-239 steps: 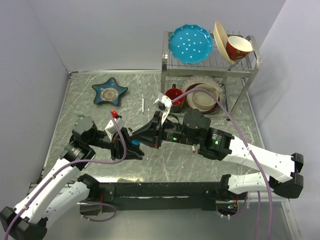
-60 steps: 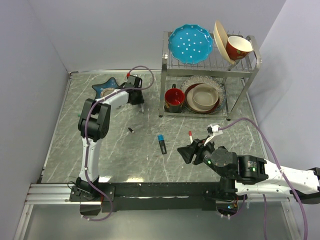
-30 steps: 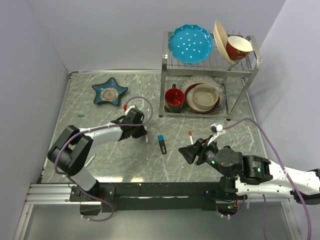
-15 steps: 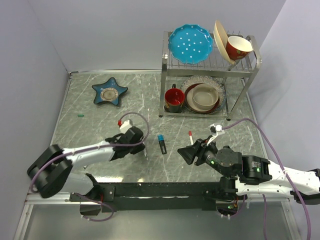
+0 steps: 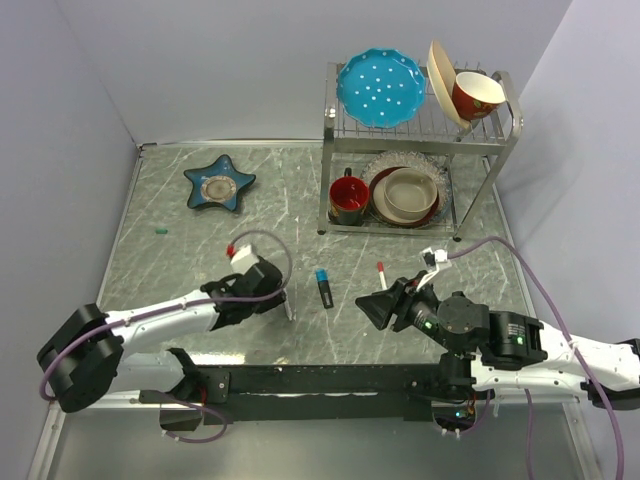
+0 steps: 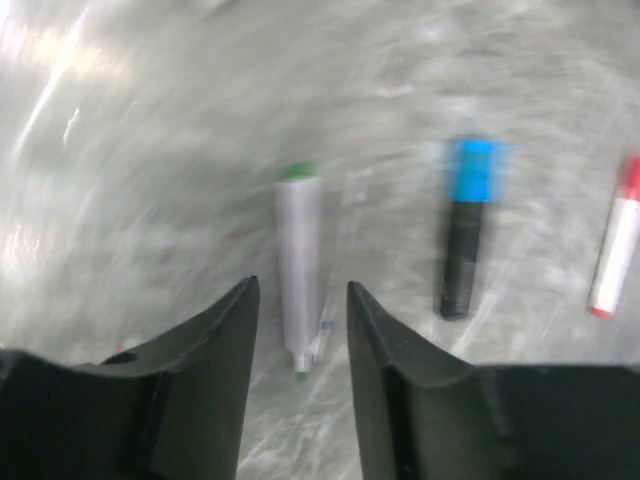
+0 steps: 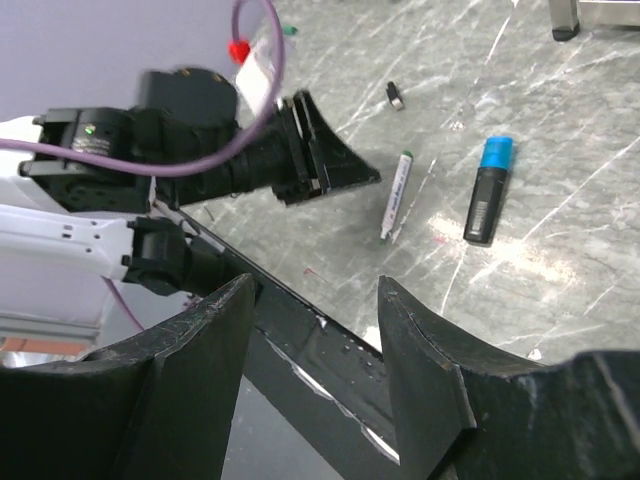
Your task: Insert the pens into the pen caps
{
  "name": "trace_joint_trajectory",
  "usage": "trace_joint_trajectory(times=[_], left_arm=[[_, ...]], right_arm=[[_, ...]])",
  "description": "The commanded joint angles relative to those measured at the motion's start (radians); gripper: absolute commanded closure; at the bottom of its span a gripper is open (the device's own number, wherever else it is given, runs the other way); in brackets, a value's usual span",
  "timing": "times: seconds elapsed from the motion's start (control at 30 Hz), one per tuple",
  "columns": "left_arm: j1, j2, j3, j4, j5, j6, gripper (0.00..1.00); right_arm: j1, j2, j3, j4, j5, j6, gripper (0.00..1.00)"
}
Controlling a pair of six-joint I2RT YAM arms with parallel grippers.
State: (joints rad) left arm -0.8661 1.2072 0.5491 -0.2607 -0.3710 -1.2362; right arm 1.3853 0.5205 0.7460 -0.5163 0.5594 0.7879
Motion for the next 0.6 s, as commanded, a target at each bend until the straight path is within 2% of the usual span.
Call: trace_joint_trajectory(times=[0.0, 0.1, 0.13, 0.17, 0.2, 0.27, 0.3, 0.4, 0.5, 0.57], left_arm=[[-0.004, -0.077, 0.187, 0.083, -0.007, 0.674, 0.51], [-0.002, -0.072, 0.302, 0.034, 0.09, 1.0, 0.47], [-0.002, -0.069, 0.345, 0.014, 0.099, 1.053, 0.47], [-0.002, -0.069, 0.36, -0.011, 0.177, 1.11, 0.46], [-0.002, -0.069, 0.37, -0.021, 0.232, 1.267, 0.47], [-0.002, -0.074, 0.367, -0.057, 0.334, 1.429, 0.47], [-0.002, -0.074, 0.362, -0.075, 0.393, 1.586, 0.48], [-0.002, -0.048, 0.365, -0.187, 0.492, 1.81, 0.48], [-0.001, 0.02, 0.385, -0.279, 0.535, 1.961, 0.46], [0.013, 0.049, 0.405, -0.299, 0.547, 2.003, 0.46]], right_arm=[[0.004, -0.023, 0.01, -0.005, 0.016, 0.01, 0.4], [0.006, -0.042, 0.004, -0.014, 0.025, 0.011, 0.4], [0.006, -0.048, 0.001, -0.014, 0.03, 0.011, 0.4], [0.006, -0.063, -0.003, -0.011, 0.031, 0.01, 0.4], [0.008, -0.071, -0.007, -0.001, 0.03, 0.008, 0.4], [0.006, -0.085, -0.002, -0.001, 0.027, 0.001, 0.4], [0.006, -0.088, 0.003, -0.013, 0.028, -0.003, 0.4], [0.006, -0.096, 0.033, -0.069, 0.045, -0.009, 0.4], [0.006, -0.126, 0.046, -0.108, 0.076, -0.009, 0.4], [0.006, -0.145, 0.047, -0.12, 0.088, -0.004, 0.4]])
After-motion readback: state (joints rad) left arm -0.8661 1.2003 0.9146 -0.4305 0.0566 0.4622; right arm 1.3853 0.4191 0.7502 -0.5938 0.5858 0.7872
